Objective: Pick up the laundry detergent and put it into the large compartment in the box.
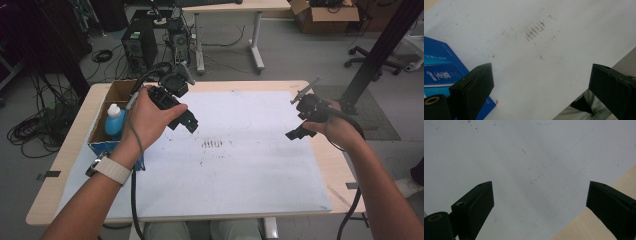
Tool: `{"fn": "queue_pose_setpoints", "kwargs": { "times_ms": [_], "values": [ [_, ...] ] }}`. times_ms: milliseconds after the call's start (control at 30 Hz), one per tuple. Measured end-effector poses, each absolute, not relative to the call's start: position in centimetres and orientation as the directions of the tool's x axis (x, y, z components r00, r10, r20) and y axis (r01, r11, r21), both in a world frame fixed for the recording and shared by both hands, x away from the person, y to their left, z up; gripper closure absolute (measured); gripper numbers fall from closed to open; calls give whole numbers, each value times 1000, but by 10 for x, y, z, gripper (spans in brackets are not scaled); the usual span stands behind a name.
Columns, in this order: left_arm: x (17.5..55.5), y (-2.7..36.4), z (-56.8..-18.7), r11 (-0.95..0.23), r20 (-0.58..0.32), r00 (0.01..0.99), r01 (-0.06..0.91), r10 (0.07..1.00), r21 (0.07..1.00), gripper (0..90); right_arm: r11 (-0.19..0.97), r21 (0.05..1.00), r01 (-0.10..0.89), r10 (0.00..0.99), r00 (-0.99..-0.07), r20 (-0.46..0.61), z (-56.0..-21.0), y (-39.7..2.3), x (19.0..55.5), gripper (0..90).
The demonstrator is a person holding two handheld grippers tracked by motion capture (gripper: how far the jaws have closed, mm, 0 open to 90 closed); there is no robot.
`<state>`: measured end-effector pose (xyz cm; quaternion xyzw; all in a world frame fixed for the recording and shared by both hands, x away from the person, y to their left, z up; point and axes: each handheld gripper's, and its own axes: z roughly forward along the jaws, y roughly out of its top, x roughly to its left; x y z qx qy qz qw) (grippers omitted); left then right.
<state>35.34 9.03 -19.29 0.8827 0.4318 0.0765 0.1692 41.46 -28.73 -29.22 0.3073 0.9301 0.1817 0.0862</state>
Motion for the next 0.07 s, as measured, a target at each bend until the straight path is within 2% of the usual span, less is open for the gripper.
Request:
{"fn": "queue_pose_setpoints", "kwargs": {
  "times_ms": [67],
  "values": [
    [353, 90, -193, -571, -11, 616, 736, 788, 363, 61, 745, 388, 543, 604, -796, -46, -293, -288, 414, 74]
  ]
}}
